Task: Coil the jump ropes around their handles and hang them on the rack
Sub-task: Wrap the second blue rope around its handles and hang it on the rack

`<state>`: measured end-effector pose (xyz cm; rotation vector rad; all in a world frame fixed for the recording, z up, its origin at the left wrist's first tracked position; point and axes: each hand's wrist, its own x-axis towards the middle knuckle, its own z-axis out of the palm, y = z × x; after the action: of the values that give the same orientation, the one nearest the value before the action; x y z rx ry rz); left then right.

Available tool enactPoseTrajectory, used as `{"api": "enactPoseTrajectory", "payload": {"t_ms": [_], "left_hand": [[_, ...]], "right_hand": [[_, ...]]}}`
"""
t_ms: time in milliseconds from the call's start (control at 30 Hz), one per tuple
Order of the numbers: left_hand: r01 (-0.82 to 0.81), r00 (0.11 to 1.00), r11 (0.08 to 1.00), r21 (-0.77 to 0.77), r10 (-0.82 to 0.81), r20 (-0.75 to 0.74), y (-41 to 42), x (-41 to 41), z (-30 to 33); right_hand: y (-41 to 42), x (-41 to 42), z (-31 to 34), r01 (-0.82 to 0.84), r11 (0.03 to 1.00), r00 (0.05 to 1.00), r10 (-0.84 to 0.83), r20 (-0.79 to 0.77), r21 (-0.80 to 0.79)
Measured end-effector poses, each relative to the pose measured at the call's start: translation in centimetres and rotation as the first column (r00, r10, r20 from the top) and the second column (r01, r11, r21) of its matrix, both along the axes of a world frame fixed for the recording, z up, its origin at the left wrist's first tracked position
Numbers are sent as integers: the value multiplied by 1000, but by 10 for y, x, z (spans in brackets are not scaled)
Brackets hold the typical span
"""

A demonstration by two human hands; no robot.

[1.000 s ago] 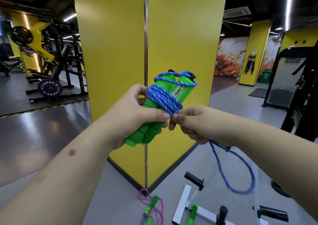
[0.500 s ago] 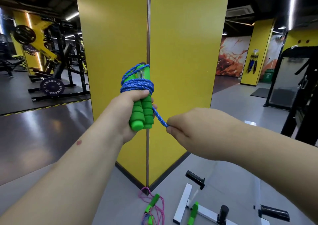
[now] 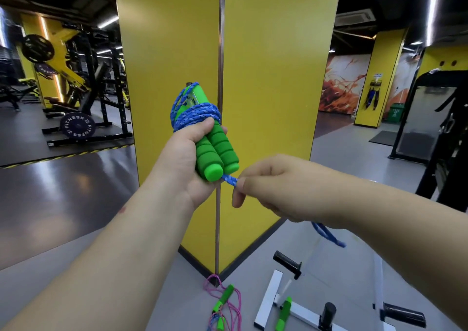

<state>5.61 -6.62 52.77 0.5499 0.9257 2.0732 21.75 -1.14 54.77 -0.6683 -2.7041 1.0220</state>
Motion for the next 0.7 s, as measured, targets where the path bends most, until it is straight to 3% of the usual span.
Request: {"api": "enactPoseTrajectory", "payload": {"t_ms": [100,367,500,700], "left_hand": [[-40,997,999,10,40,-67,-3,-2,3],[-49,997,995,91,54,-57,-8,-2,7],[-56,995,993,106,64,-72,-5,-5,2],[-99,982,993,62,108,-154,-1,-8,-2]], "right_hand": [[4,0,-3,30,958,997,-51,-66,-286],[17,-4,-9,193,835,966,-253,-48,-515],[18,-6,-11,195,874,947,-285,-145,-446],[14,-7,-12,243,956,920,-281,-273,-165]]}}
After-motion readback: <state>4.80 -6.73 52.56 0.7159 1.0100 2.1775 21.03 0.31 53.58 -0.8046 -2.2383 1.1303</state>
